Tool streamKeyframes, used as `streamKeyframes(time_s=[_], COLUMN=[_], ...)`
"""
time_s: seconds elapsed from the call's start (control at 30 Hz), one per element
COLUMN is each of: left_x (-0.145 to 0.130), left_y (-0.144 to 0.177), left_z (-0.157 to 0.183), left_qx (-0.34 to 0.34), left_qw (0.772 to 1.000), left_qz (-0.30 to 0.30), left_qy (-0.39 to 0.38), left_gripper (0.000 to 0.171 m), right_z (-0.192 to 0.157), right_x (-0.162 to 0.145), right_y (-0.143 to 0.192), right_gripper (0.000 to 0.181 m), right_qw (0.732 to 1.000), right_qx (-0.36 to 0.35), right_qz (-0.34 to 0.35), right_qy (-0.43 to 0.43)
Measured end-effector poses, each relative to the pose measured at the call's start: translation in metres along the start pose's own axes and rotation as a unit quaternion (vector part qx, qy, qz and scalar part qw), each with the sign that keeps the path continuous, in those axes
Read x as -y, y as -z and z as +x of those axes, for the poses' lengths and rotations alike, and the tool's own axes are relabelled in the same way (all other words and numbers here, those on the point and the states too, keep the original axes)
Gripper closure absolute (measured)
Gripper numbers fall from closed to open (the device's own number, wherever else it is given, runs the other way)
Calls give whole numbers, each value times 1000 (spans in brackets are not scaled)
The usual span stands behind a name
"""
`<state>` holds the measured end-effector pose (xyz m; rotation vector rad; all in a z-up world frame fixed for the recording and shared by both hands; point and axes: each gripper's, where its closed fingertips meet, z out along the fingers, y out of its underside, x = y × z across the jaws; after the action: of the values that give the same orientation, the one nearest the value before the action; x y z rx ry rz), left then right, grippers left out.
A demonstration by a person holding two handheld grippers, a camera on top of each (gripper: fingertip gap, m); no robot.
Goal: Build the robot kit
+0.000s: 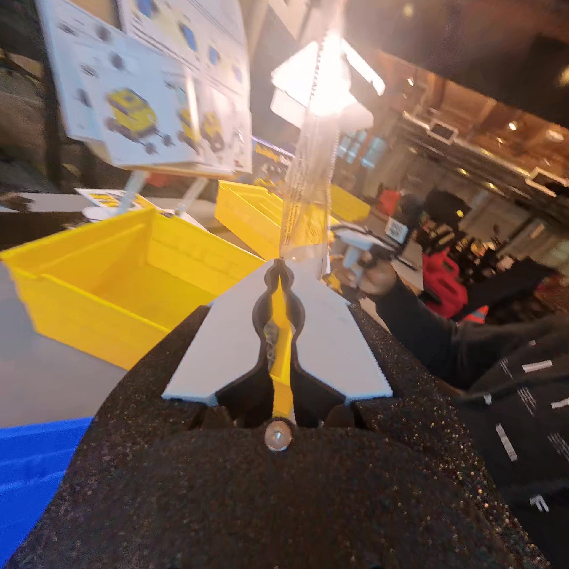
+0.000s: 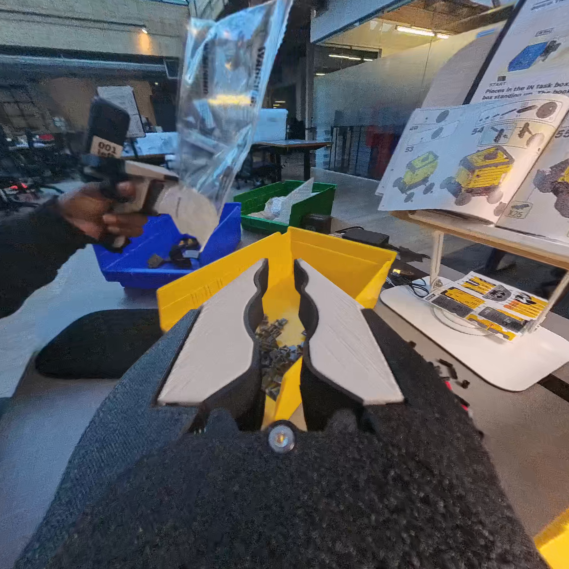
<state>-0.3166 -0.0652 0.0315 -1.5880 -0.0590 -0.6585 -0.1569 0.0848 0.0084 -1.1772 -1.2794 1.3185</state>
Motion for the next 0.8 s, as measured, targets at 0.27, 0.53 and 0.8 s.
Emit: streamKeyframes(time_s=[0.27,0.53,0.8], left_x=[129,172,121], left_y=[107,164,128], left_z=[-144,-317,-431], left_qx=[208,393,440], left_qw=[964,898,873], left_qz=[152,136,-13], left_qy=[69,143,211], left_gripper=[171,171,171], right_z=[-65,-66,-49], right_x=[-30,-72,-87], right_y=[52,90,86], right_gripper=[164,164,164], right_qw=[997,996,992], right_qx=[61,58,32], right_qz=[-33,-62,-71], right_qy=[35,-32,-102])
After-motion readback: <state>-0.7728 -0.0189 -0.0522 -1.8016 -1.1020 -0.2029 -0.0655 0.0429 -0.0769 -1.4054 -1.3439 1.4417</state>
